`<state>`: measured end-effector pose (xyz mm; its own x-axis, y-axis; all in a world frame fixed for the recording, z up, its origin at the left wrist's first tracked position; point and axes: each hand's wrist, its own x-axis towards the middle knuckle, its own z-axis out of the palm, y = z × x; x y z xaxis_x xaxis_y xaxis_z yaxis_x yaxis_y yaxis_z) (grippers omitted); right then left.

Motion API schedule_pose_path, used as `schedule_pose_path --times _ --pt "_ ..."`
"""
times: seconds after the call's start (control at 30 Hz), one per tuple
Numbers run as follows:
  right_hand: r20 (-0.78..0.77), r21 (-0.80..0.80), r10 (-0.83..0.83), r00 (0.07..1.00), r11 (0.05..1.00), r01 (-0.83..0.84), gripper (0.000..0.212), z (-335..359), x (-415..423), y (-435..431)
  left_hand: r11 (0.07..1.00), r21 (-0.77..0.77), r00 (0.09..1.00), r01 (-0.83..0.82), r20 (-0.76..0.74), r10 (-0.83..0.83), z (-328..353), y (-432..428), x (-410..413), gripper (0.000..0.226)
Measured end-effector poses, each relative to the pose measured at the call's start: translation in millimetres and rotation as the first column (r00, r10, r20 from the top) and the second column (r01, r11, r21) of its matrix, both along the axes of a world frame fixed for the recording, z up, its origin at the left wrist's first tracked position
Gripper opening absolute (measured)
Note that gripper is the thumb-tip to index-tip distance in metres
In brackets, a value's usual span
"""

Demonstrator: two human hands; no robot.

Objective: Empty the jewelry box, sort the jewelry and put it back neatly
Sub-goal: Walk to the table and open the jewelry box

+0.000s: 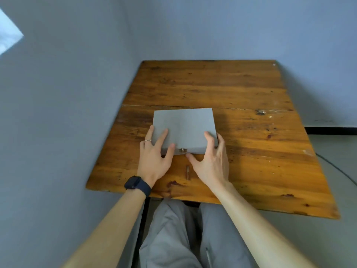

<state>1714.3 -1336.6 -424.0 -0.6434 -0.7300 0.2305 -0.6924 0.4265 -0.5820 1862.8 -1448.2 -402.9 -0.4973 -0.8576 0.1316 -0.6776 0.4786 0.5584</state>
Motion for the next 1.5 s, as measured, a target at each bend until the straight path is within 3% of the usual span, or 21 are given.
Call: schedule_pose_path --times 0.37,0.5,0.63,0.8,1.0,1.17,1.3,1.5 --pt "-0.01 -0.017 -0.066 0.998 0.998 0.066 0.091 -7.4 15.2 35.7 0.984 -0.077 0.97 0.161 0.194 -0.144 -5.3 31.5 16.8 0.069" --pt "0.026 -0.025 -0.084 0.996 0.996 0.085 0.094 -7.7 14.7 36.5 0.976 -0.065 0.964 0.207 0.186 -0.192 -6.5 29.9 19.0 0.073" --pt "0.059 -0.104 -0.088 0.994 0.99 0.093 0.084 -6.9 12.5 37.4 0.962 -0.075 0.947 0.263 0.21 -0.243 -4.6 21.2 23.8 0.077" --pt "0.103 -0.249 -0.039 0.994 0.966 0.064 0.071 -7.7 6.5 39.9 0.985 0.049 0.972 0.164 0.165 -0.17 -4.2 18.3 24.0 0.075" --pt "0.229 -0.155 -0.069 0.971 0.982 0.107 0.107 -11.1 8.3 38.7 0.986 0.12 0.992 0.114 0.038 -0.119 4.1 6.1 26.5 0.073" --pt "0.245 -0.116 -0.073 0.967 0.988 0.104 0.117 -10.9 7.4 40.0 0.985 0.15 0.996 0.083 -0.039 -0.078 10.2 5.1 32.1 0.071" --pt "0.215 -0.155 -0.055 0.975 0.984 0.089 0.111 -12.7 7.4 40.1 0.99 0.116 0.997 0.075 -0.023 -0.073 13.7 3.7 35.3 0.068" --pt "0.266 -0.215 -0.045 0.963 0.971 0.105 0.109 -10.3 6.0 39.6 0.997 -0.061 0.998 0.051 0.051 -0.048 19.6 4.7 39.9 0.065"
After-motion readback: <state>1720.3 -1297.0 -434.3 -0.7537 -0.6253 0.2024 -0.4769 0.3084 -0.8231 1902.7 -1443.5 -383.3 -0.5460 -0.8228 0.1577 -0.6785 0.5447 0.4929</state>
